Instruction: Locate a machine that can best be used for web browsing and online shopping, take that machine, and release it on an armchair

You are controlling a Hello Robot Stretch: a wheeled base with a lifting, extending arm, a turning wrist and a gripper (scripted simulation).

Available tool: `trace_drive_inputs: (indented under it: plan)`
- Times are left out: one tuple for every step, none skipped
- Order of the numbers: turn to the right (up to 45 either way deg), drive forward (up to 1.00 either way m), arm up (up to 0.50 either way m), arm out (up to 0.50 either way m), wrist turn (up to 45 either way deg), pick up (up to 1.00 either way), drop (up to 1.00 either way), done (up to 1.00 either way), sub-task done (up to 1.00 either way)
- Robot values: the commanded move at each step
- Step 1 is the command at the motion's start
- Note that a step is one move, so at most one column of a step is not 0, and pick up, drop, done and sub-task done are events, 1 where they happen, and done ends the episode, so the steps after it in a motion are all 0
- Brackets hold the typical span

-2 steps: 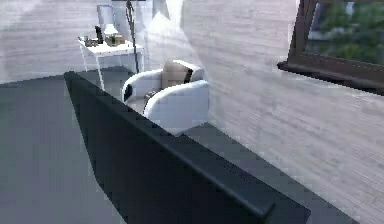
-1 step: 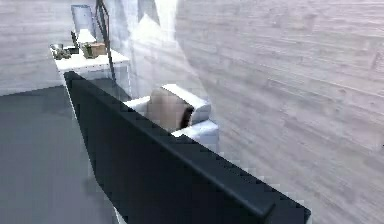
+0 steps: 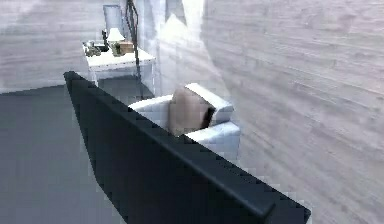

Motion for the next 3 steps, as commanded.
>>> trace_drive_inputs:
  plan:
    - [0.0,0.55,0.00,0.00,0.0,0.00,0.00,0.00,0.00]
    - [-33.0,0.00,0.00,0.00,0.0,0.00,0.00,0.00,0.00]
    - [-3.0,0.00,0.00,0.00,0.0,0.00,0.00,0.00,0.00]
